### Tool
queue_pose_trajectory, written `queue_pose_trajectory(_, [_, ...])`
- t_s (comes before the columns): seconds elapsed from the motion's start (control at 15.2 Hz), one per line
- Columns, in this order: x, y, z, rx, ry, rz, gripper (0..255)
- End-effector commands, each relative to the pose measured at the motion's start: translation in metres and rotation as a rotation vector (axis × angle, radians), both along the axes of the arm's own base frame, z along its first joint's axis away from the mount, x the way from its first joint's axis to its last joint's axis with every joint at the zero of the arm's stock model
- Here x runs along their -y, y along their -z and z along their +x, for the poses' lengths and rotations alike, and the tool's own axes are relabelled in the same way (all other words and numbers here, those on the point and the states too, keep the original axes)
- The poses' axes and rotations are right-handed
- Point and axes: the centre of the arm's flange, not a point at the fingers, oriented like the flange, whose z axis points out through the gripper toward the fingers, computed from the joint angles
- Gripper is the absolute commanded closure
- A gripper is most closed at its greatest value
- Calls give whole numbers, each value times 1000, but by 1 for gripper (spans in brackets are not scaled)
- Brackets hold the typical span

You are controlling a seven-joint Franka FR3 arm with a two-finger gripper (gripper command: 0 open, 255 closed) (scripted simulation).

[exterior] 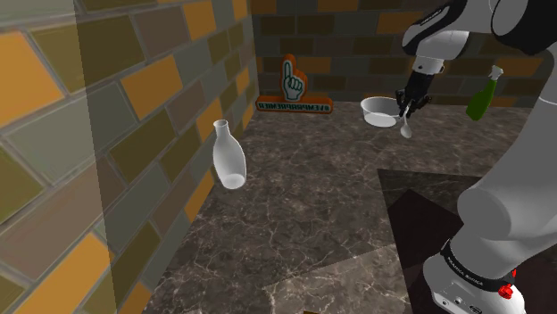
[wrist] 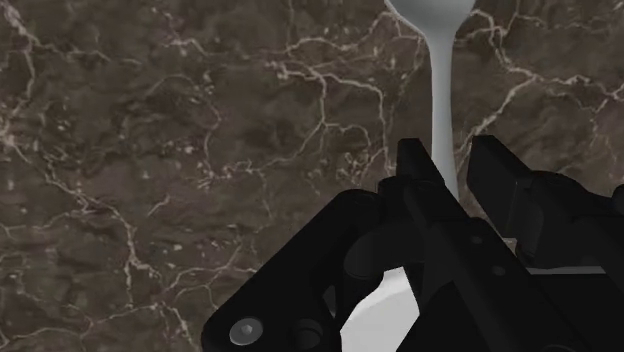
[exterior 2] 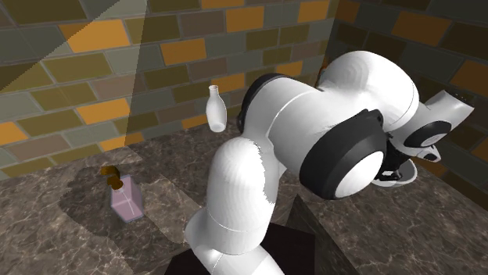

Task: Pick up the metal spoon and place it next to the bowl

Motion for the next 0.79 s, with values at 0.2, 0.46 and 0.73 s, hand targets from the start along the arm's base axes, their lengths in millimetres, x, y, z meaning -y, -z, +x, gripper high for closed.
queue_pose_trajectory(0.2, [0, 26, -1, 0, 0, 0, 255])
queue_pose_trajectory(0.46, [0, 47, -1, 0, 0, 0, 255])
queue_pose_trajectory(0.73, [0, 69, -1, 0, 0, 0, 255])
